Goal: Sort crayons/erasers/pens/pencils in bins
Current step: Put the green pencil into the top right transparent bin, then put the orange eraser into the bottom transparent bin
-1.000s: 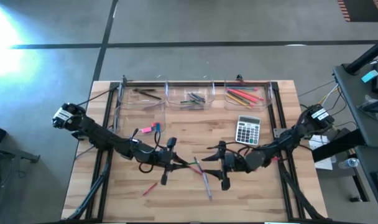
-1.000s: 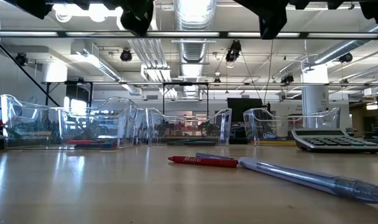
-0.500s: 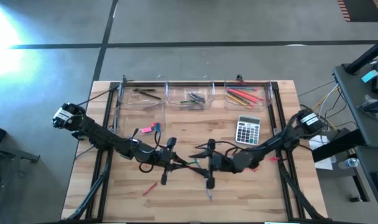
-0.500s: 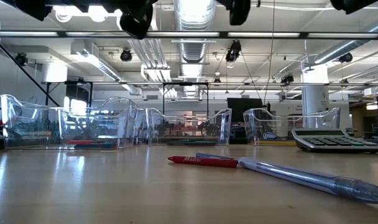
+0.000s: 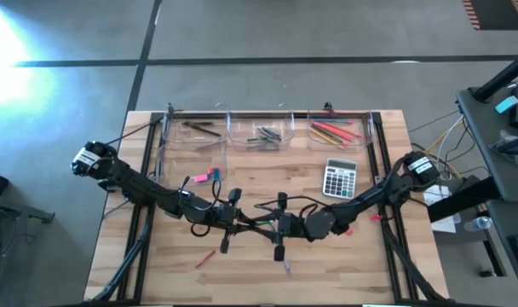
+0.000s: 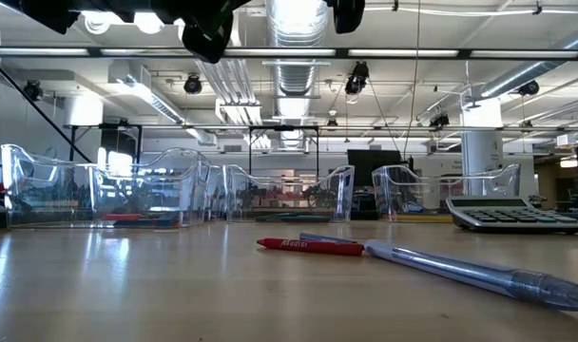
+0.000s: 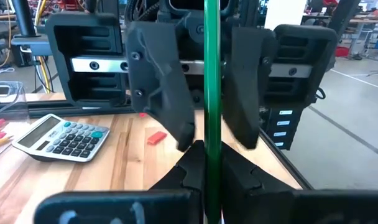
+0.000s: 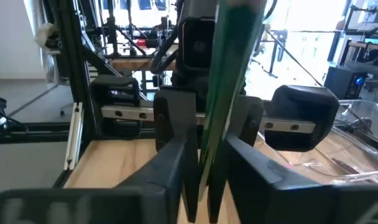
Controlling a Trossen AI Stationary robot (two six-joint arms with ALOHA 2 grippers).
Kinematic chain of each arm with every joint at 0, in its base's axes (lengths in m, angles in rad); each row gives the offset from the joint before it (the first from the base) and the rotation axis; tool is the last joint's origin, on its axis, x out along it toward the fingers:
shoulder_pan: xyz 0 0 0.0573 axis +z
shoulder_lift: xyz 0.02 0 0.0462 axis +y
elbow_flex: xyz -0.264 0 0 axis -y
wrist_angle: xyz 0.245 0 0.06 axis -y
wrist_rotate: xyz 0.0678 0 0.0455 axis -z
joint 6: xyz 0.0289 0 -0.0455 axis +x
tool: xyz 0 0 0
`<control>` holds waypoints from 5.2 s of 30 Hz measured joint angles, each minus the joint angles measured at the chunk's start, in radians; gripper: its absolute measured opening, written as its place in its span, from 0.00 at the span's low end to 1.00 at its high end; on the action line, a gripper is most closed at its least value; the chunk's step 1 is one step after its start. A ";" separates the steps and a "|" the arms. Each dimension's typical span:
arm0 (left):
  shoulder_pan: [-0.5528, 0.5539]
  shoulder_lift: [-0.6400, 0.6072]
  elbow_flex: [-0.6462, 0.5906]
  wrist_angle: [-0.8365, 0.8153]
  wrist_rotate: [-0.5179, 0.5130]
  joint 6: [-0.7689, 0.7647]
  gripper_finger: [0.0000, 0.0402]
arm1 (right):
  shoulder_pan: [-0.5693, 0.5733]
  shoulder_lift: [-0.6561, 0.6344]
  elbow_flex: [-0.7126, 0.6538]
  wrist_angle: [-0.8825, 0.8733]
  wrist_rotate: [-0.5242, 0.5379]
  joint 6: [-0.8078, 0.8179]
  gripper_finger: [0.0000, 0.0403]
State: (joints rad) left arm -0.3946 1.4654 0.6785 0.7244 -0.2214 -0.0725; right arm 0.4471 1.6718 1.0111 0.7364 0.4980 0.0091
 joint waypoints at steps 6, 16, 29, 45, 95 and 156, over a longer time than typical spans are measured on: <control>-0.002 0.000 0.000 0.000 0.002 0.000 0.01 | 0.009 0.000 -0.001 -0.004 0.003 -0.002 0.06; -0.002 0.000 0.000 -0.010 0.030 -0.003 0.29 | 0.013 0.000 -0.002 -0.005 -0.001 -0.010 0.05; -0.002 -0.284 -0.028 -0.345 -0.074 -0.051 0.48 | -0.006 -0.222 -0.003 -0.480 0.389 -0.085 0.05; 0.001 -0.274 -0.107 -0.257 -0.095 -0.104 0.49 | -0.768 -0.527 -0.003 -1.407 0.247 0.045 0.04; 0.008 -0.223 -0.105 -0.254 -0.102 -0.107 0.49 | -0.403 -0.660 0.143 -1.911 -0.456 0.671 0.22; 0.008 -0.222 -0.116 -0.258 -0.097 -0.135 0.49 | 0.033 -0.208 -0.293 -1.523 -0.629 1.000 0.45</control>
State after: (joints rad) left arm -0.3862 1.2430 0.5629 0.4661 -0.3183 -0.2071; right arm 0.4797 1.4639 0.7181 -0.7869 -0.1314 1.0096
